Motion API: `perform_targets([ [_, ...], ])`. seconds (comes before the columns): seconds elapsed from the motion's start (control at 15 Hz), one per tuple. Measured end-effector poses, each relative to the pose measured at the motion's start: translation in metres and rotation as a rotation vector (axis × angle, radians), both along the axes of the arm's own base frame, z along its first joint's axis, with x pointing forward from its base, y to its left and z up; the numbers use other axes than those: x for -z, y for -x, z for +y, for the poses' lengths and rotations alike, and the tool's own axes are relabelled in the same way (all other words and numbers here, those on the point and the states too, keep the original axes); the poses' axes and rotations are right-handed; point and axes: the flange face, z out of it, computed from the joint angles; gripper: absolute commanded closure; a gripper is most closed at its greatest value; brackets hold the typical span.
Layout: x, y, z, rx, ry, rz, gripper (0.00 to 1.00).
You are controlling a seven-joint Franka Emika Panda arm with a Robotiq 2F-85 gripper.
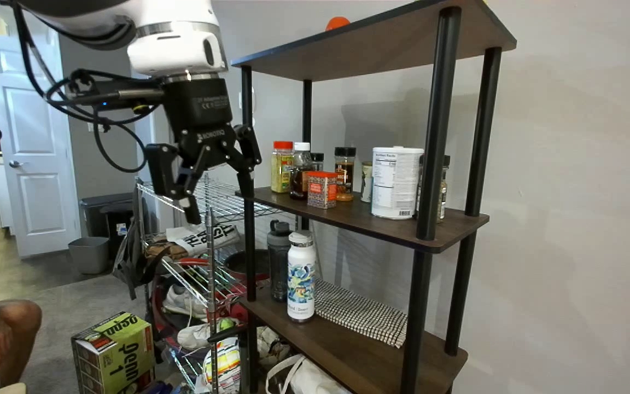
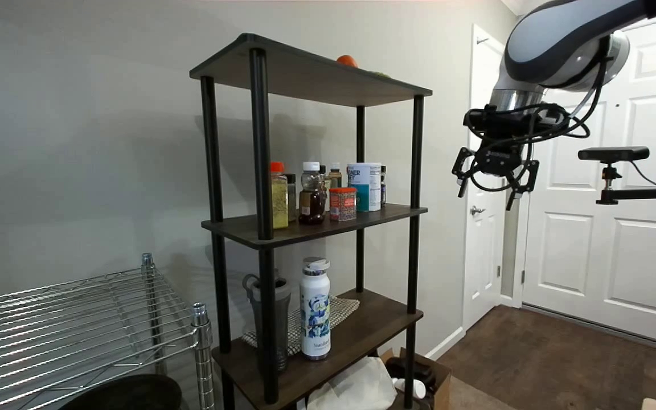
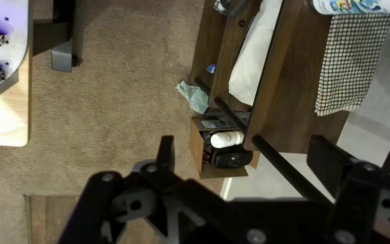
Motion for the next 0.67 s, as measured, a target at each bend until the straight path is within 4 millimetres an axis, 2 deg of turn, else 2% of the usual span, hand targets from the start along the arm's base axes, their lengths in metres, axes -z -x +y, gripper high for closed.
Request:
perform_targets([
  [0.67, -0.002, 0.005, -0.028, 0.492, 0.056, -0.04, 0.0],
])
